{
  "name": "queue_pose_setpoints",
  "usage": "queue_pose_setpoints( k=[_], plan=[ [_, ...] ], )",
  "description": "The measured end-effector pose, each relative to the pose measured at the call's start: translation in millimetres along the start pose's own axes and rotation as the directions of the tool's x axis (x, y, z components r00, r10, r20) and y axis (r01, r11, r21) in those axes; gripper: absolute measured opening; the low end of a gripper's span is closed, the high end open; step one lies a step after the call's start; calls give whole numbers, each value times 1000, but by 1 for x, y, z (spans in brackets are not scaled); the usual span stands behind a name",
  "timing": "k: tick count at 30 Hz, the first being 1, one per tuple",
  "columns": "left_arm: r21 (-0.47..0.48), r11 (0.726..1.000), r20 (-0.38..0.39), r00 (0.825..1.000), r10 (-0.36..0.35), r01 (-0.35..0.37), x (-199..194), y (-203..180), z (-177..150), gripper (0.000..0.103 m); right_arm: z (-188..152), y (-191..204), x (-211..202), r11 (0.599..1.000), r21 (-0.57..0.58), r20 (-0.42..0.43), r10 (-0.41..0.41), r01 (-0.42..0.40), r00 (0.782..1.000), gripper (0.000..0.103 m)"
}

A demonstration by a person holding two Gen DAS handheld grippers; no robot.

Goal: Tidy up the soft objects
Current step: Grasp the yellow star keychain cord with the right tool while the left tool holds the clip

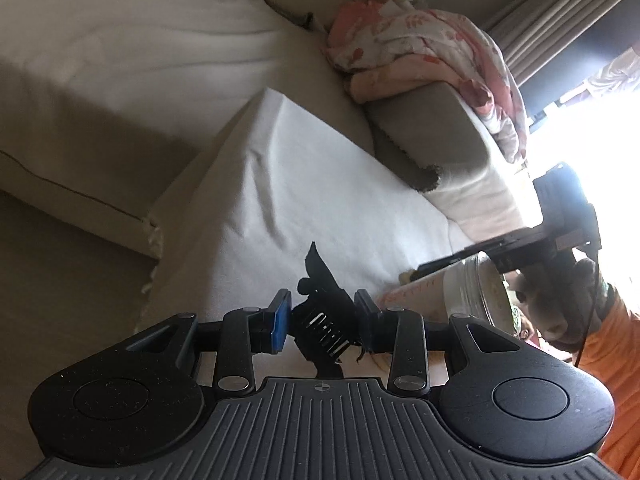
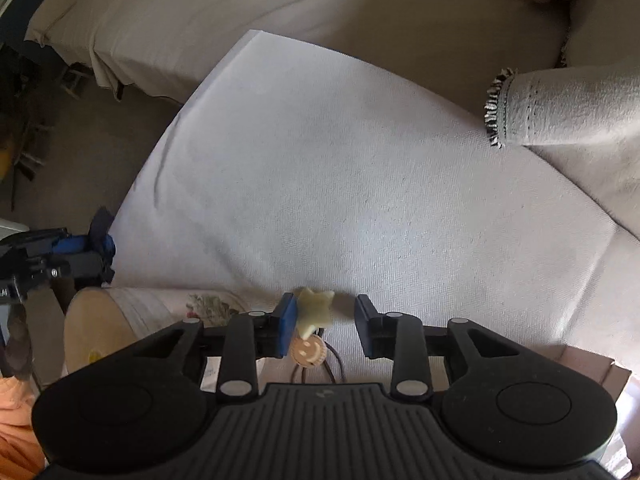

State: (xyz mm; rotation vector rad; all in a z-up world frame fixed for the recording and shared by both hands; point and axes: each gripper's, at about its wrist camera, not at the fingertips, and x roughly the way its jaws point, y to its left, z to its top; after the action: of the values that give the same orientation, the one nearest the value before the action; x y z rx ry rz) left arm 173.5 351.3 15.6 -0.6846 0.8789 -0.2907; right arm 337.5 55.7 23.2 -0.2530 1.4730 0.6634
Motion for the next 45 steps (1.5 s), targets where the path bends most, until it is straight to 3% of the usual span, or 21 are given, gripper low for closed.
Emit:
queue_pose_setpoints(
  k=[3,8,13,15,16,17,19,27,33,37,40,43,44,45],
  plan=[
    [4,1000,-7,1000,-10,10,4,-6,0,39,-5,3,-1,1000,7,25,-11,11,1000,27],
    [31,999,-14,1000,-6,6,6,-17,0,39,-12,0,-13,1000,18,79,-4,2,997,0],
    [30,1000,-7,1000,3,-3,3,-21,-2,39,-21,-2,-37,1000,11,143,-15,14,990,0],
    [25,1000,-11,1000,-1,1,4,-22,-3,39,-25,8,-41,996,-76,139,-35,45,990,2],
    [23,1000,-13,1000,-2,3,5,-22,-4,39,-28,12,-42,992,-109,133,-46,61,990,9],
    [19,1000,-14,1000,-4,4,6,-22,-4,39,-30,15,-41,988,-136,118,-51,67,992,27],
    [6,1000,-21,1000,-12,12,8,-22,-5,39,-31,21,-35,982,-164,104,-74,91,992,50],
    [-8,1000,-35,999,-20,20,9,-16,-10,39,-25,44,-25,954,-281,76,-89,107,993,51],
    [-36,999,-42,999,-13,11,12,-3,-16,39,-49,61,-19,873,-447,70,-186,198,980,50],
    [-51,998,-39,999,-29,27,15,0,-17,39,-44,65,3,863,-464,50,-200,200,979,41],
    [-39,999,-51,998,-36,34,15,-2,-19,39,-36,60,11,879,-440,49,-180,183,982,38],
    [-24,999,-60,998,-29,28,14,-3,-21,39,-33,52,9,901,-394,52,-175,181,983,24],
    [-20,999,-62,998,-26,25,14,-3,-21,39,-34,49,7,913,-373,42,-164,167,986,14],
    [-21,1000,-61,998,-22,21,14,-3,-22,39,-36,48,5,919,-358,39,-163,166,986,13]
  ],
)
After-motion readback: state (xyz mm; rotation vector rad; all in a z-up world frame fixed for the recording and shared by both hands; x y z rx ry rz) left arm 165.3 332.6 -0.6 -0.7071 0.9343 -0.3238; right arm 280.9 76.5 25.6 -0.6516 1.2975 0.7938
